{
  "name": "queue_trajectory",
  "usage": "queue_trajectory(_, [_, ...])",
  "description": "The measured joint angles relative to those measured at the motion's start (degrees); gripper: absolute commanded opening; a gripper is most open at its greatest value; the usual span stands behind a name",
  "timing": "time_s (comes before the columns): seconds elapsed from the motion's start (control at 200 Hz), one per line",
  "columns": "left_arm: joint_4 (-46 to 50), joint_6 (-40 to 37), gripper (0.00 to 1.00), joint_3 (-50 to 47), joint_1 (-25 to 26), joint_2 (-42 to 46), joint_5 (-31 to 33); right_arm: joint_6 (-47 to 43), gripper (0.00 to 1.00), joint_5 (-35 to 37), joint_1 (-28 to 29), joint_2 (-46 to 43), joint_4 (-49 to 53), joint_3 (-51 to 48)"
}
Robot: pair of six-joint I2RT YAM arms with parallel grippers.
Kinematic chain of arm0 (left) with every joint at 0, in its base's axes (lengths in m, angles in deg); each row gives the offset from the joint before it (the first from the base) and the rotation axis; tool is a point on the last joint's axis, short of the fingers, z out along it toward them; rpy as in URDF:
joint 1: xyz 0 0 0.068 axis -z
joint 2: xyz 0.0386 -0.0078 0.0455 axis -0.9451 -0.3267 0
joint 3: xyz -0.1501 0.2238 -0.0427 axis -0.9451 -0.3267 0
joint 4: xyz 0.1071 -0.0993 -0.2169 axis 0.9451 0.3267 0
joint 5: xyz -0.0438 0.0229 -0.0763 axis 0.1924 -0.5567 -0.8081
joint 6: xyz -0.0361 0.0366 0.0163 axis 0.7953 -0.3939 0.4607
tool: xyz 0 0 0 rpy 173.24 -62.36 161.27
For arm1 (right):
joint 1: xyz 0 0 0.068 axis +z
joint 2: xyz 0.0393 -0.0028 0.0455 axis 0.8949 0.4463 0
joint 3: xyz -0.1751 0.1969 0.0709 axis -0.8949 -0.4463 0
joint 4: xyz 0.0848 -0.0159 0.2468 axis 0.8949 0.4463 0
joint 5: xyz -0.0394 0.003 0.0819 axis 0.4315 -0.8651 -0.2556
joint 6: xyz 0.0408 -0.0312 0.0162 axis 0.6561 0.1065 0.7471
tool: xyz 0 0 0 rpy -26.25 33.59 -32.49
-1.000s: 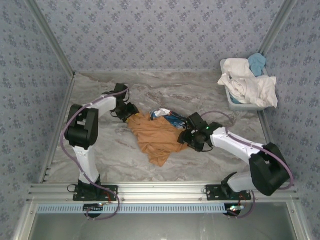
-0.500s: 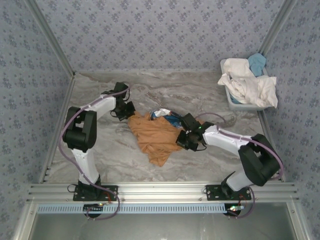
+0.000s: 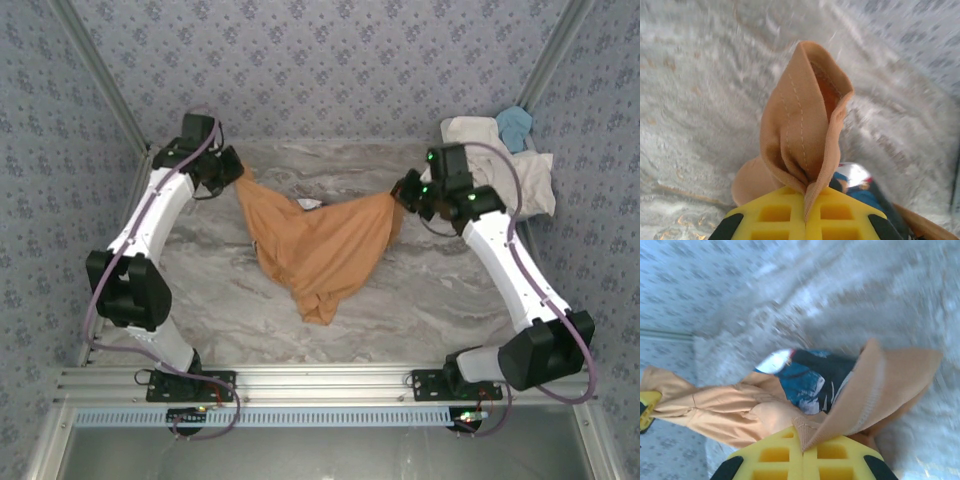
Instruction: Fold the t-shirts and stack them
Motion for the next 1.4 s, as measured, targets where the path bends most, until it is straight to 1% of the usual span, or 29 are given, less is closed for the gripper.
queue_trajectory(0.14, [1.6, 0.0, 0.0, 9.8, -1.4, 0.5, 1.3, -2.0, 0.0, -5.7, -5.4, 4.9, -1.8, 10.3])
queue_trajectory(0.31, [3.2, 0.0, 0.0, 25.1, -4.2, 0.3, 2.3, -1.7, 0.0, -11.6, -10.8, 11.6, -7.0, 21.6])
queue_trajectory(0.42, [4.6, -0.3, 0.0, 37.7, -5.4, -2.0, 2.5, 1.9, 0.0, -15.2, -14.2, 15.4, -12.3, 27.8])
queue_trajectory(0.565, [6.5, -1.9, 0.0, 55.7, -5.7, -7.4, 2.7, 7.5, 0.0, -18.5, -17.5, 19.3, -20.2, 34.7])
queue_trajectory(0.63, [6.9, -2.3, 0.0, 61.0, -5.8, -9.0, 2.7, 10.2, 0.0, -19.7, -18.4, 20.9, -24.0, 38.0])
queue_trajectory(0.694, [6.9, -2.4, 0.0, 63.1, -6.2, -9.5, 2.7, 12.8, 0.0, -20.8, -19.0, 22.3, -27.3, 40.9])
queue_trajectory(0.824, [8.6, -2.4, 0.0, 63.8, -6.4, -9.5, 2.7, 16.1, 0.0, -22.6, -19.3, 22.2, -31.8, 41.3])
queue_trajectory(0.889, [11.4, -2.6, 0.0, 63.6, -6.1, -9.5, 2.7, 16.9, 0.0, -23.1, -19.0, 19.9, -33.8, 36.8])
queue_trajectory(0.954, [13.8, -3.1, 0.0, 61.2, -5.3, -8.4, 2.8, 17.3, 0.0, -23.3, -18.4, 15.8, -35.0, 28.8])
queue_trajectory(1.049, [15.5, -4.8, 0.0, 52.4, -2.7, -4.0, 5.1, 17.0, 0.0, -23.3, -16.9, 8.9, -35.6, 16.8])
queue_trajectory(1.119, [14.6, -5.8, 0.0, 41.9, -0.1, 2.1, 7.2, 16.3, 0.0, -22.8, -15.6, 2.4, -35.6, 8.4])
queue_trajectory(1.189, [12.4, -6.3, 0.0, 32.0, 1.4, 9.0, 8.8, 15.5, 0.0, -22.2, -14.7, -4.0, -35.2, 2.5])
queue_trajectory(1.244, [10.1, -6.5, 0.0, 25.4, 1.4, 14.5, 10.4, 15.0, 0.0, -21.7, -14.5, -8.3, -35.0, 0.1])
queue_trajectory(1.289, [8.5, -6.7, 0.0, 22.1, 1.4, 18.1, 11.7, 14.6, 0.0, -21.1, -14.5, -11.2, -35.0, -0.7])
queue_trajectory(1.359, [6.5, -6.9, 0.0, 20.1, 1.2, 21.6, 13.0, 14.2, 0.0, -20.5, -14.3, -13.5, -35.4, -0.5])
queue_trajectory(1.404, [5.2, -6.9, 0.0, 20.1, 1.2, 21.9, 13.4, 13.9, 0.0, -20.4, -14.1, -13.4, -35.4, 0.2])
